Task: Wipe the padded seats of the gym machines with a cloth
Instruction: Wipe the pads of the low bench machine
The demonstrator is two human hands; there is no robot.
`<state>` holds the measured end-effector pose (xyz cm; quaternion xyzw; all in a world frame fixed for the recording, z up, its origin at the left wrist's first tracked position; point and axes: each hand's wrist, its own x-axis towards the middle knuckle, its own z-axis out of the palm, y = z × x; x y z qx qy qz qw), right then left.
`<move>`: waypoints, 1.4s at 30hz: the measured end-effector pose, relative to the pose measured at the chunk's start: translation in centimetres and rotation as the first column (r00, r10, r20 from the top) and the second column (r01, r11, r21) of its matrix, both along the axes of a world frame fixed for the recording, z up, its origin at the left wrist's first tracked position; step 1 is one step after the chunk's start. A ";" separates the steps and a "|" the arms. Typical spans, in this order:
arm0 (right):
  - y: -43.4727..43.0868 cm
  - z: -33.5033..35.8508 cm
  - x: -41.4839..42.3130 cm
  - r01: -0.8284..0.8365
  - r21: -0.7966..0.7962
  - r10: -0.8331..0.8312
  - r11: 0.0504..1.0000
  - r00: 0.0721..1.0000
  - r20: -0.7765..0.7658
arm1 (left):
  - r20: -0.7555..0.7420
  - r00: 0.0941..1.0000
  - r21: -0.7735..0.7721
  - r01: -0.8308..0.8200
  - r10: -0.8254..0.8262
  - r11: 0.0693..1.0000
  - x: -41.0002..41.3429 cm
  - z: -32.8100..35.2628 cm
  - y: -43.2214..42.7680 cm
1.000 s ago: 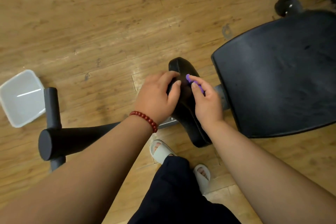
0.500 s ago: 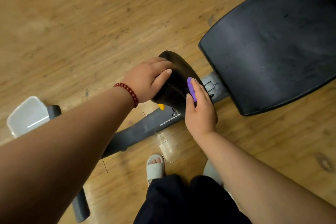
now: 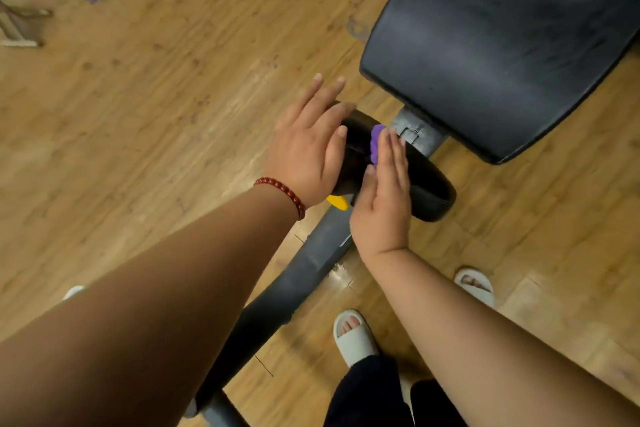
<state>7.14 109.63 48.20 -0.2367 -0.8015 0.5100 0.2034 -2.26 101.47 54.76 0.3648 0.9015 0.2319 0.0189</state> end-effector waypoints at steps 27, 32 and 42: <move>-2.7 0.7 0.5 0.080 -0.143 -0.086 0.986 0.995 -0.041 | 0.097 0.987 0.140 0.112 -0.126 0.984 -0.7 -0.6 -0.8; -2.3 0.5 -0.2 0.192 -0.170 -0.204 0.967 0.977 -0.056 | 0.082 0.989 0.180 0.109 -0.125 0.978 -0.9 -1.0 -0.9; -3.1 -1.4 -1.6 0.391 -0.108 -0.397 0.914 0.917 -0.040 | 0.084 0.988 0.206 0.107 -0.126 0.973 -1.0 -1.3 -0.9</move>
